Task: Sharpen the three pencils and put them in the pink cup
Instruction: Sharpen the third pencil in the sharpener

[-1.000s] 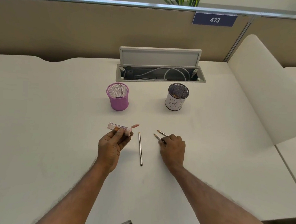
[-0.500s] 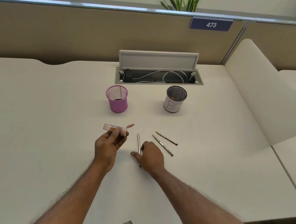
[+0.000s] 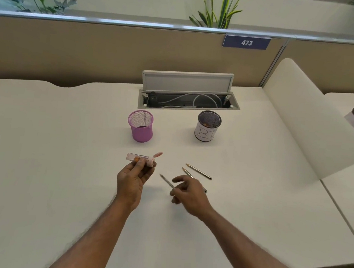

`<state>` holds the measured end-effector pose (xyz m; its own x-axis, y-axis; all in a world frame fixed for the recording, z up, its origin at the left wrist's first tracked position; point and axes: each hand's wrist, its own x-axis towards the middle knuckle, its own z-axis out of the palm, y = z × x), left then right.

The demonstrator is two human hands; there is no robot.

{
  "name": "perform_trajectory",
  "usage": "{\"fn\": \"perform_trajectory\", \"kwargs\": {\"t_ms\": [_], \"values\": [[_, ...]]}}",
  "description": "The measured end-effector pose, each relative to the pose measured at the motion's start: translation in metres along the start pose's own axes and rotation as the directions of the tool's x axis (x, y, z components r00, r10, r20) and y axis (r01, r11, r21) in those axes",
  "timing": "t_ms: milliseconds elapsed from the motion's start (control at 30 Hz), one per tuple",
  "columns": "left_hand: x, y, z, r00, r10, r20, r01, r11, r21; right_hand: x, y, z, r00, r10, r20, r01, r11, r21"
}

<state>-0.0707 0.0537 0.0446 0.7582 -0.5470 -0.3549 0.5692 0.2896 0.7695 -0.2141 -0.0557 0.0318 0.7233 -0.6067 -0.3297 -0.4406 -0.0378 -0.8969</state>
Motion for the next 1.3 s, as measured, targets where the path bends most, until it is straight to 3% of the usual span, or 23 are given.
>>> {"fn": "perform_trajectory", "kwargs": {"t_ms": [133,267,667,833,1033,1200,1300], "values": [[-0.002,-0.001,0.006,1.0,-0.002,0.018,0.002,1.0,0.011,-0.009,-0.02,-0.009,0.977,-0.179,-0.111,0.178,0.984,-0.024],[-0.004,0.0,0.008,0.998,-0.005,0.064,0.004,1.0,0.003,-0.015,-0.039,-0.008,0.923,-0.378,-0.07,0.359,0.913,-0.195],[-0.01,0.003,0.008,0.985,-0.004,0.17,0.013,0.999,-0.052,-0.018,-0.052,-0.014,0.895,-0.439,-0.082,0.373,0.836,-0.403],[-0.014,0.001,0.012,0.98,-0.044,0.192,0.063,0.994,-0.091,-0.014,-0.07,-0.025,0.848,-0.525,0.07,0.447,0.638,-0.627],[-0.021,-0.003,0.017,0.991,-0.068,0.114,0.082,0.989,-0.123,-0.007,-0.092,-0.041,0.687,-0.656,0.312,0.539,0.172,-0.824],[-0.027,-0.003,0.028,0.997,-0.059,0.043,0.065,0.984,-0.166,-0.008,-0.092,-0.047,0.597,-0.732,0.328,0.557,0.084,-0.826],[-0.03,-0.004,0.033,0.998,-0.049,0.045,0.056,0.983,-0.177,-0.009,-0.087,-0.048,0.584,-0.739,0.336,0.559,0.066,-0.827]]}}
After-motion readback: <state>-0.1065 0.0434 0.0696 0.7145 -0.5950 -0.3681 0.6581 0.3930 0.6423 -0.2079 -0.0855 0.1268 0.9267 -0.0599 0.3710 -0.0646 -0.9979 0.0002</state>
